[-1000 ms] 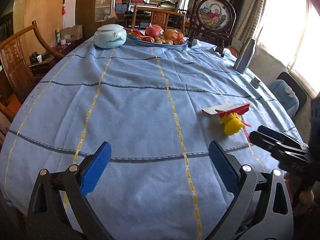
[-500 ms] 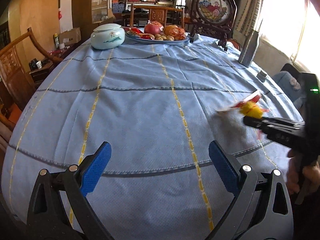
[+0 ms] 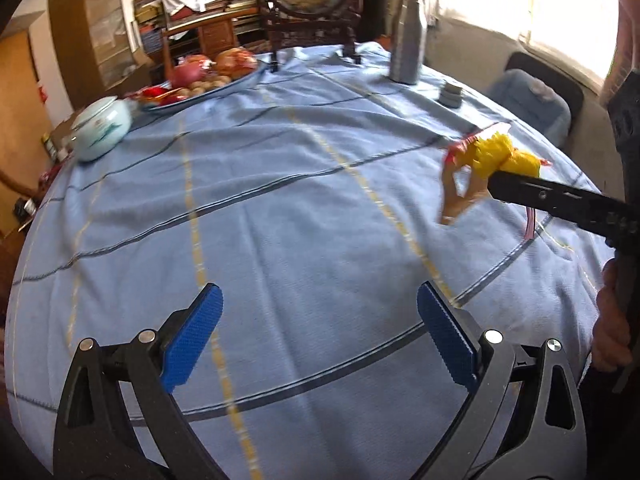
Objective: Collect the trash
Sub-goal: 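Grasp the yellow toy with red tag with the right tool, then grasp the brown cardboard piece with the left tool while the right tool holds the yellow toy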
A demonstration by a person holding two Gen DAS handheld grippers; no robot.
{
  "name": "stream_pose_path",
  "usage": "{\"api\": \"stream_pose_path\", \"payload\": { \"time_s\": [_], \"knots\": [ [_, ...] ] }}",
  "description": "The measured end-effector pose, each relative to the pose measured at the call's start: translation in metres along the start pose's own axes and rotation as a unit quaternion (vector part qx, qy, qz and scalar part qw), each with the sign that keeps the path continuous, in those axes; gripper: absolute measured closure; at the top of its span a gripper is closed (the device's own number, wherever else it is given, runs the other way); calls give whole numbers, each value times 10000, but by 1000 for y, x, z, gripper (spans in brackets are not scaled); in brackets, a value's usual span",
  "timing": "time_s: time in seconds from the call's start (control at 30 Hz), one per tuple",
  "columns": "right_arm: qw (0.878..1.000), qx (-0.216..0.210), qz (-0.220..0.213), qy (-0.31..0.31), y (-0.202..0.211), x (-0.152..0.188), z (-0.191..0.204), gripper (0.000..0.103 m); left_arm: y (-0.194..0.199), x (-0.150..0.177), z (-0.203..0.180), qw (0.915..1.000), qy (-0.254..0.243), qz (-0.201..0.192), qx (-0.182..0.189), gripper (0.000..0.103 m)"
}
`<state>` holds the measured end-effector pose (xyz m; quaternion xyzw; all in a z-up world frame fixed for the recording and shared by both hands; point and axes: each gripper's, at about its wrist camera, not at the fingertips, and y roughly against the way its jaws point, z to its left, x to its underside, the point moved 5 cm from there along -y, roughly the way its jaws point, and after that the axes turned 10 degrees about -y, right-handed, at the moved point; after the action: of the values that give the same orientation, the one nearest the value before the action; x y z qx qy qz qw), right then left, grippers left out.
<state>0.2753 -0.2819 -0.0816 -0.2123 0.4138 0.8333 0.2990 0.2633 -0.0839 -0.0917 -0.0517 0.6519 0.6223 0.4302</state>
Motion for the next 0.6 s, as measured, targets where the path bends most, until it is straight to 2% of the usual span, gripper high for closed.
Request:
{"api": "stream_pose_path", "payload": {
  "time_s": [0.1, 0.2, 0.3, 0.4, 0.53, 0.6],
  "knots": [
    [10000, -73, 43, 6, 7, -3, -6, 74, -6, -6, -5, 10000, -16, 53, 55, 9],
    [9976, -249, 606, 209, -6, 7, -2, 73, -12, -10, -10, 9999, 4, 79, 116, 9],
    [9963, -68, 692, 495, -11, 18, 3, 75, -15, -12, -14, 9998, 4, 63, 167, 9],
    [9962, 110, 536, 671, -5, 19, 5, 75, -20, -14, -19, 9998, 11, 110, 191, 9],
    [9973, 374, 153, 613, 15, 11, -6, 75, -23, -20, -21, 9998, -32, 104, 177, 9],
    [9965, 532, 12, 648, 19, 8, -10, 69, -24, -23, -21, 9998, -41, 87, 175, 9]
  ]
}}
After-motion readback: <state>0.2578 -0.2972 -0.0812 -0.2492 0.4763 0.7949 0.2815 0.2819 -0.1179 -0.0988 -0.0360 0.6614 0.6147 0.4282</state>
